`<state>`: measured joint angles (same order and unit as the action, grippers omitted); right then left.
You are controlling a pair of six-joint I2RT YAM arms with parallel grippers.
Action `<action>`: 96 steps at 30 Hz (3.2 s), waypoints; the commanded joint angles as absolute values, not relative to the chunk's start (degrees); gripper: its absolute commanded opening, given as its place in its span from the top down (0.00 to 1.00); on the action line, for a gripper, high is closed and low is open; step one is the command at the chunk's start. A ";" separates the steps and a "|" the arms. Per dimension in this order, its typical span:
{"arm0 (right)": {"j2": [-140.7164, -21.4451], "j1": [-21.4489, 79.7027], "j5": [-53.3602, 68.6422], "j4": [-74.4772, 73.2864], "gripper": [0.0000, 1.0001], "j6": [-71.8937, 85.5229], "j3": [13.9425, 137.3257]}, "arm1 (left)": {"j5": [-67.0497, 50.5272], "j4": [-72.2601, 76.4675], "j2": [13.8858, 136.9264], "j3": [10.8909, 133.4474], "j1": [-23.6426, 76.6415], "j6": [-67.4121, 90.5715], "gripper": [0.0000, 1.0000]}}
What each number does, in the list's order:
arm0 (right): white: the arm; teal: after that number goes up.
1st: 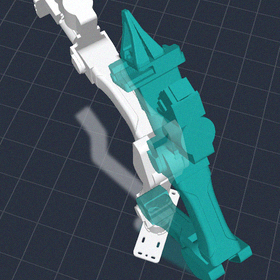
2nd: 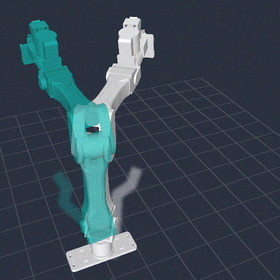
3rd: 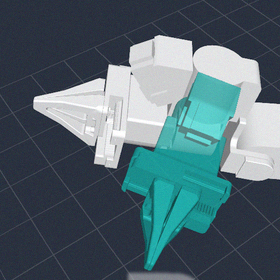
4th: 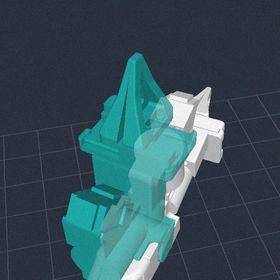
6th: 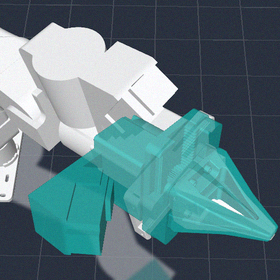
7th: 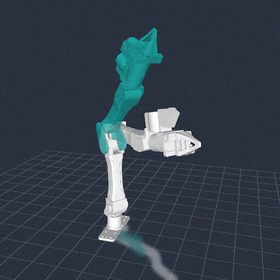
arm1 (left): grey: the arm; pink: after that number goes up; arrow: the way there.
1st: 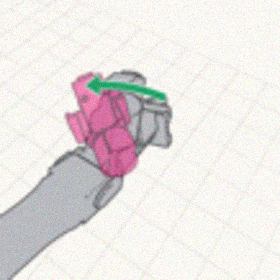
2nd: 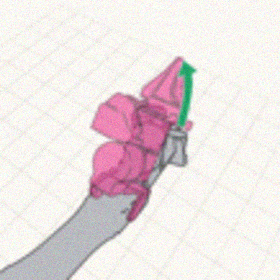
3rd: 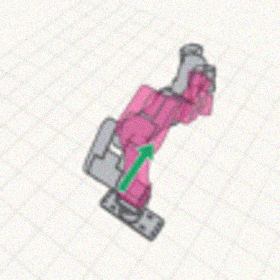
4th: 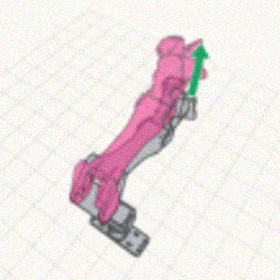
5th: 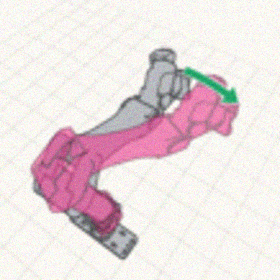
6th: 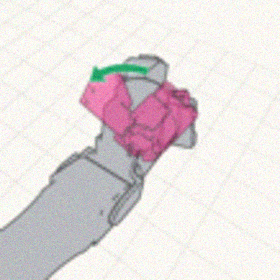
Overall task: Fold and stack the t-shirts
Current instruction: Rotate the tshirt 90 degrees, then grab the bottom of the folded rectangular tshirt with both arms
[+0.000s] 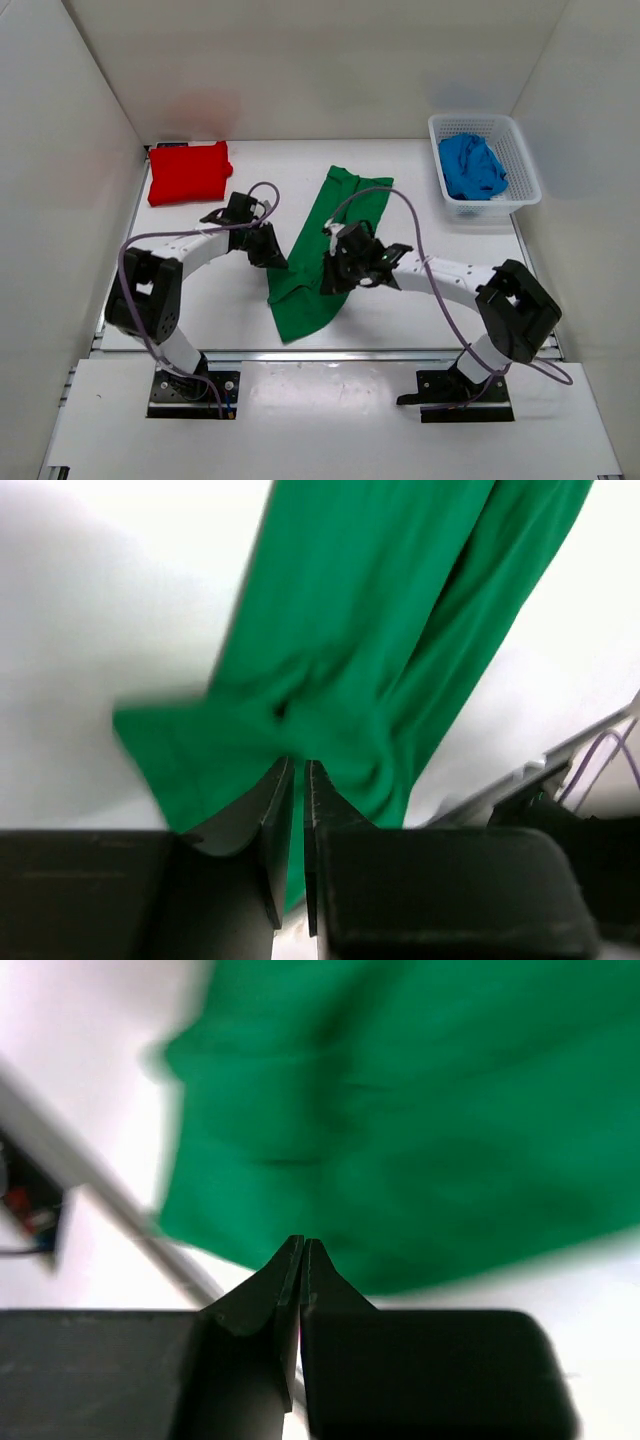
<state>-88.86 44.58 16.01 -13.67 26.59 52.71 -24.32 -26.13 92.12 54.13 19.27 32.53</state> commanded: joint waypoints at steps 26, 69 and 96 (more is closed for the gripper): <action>-106.17 55.56 21.98 -25.37 1.00 11.01 58.88 | -7.12 -46.13 139.91 116.79 24.79 22.94 0.98; -80.61 37.36 30.94 -21.26 0.76 14.41 53.18 | -19.16 -31.12 101.39 75.39 15.91 30.33 0.64; -62.82 41.12 22.85 5.00 0.55 51.85 15.82 | -10.37 -16.61 60.64 20.39 32.25 46.76 0.50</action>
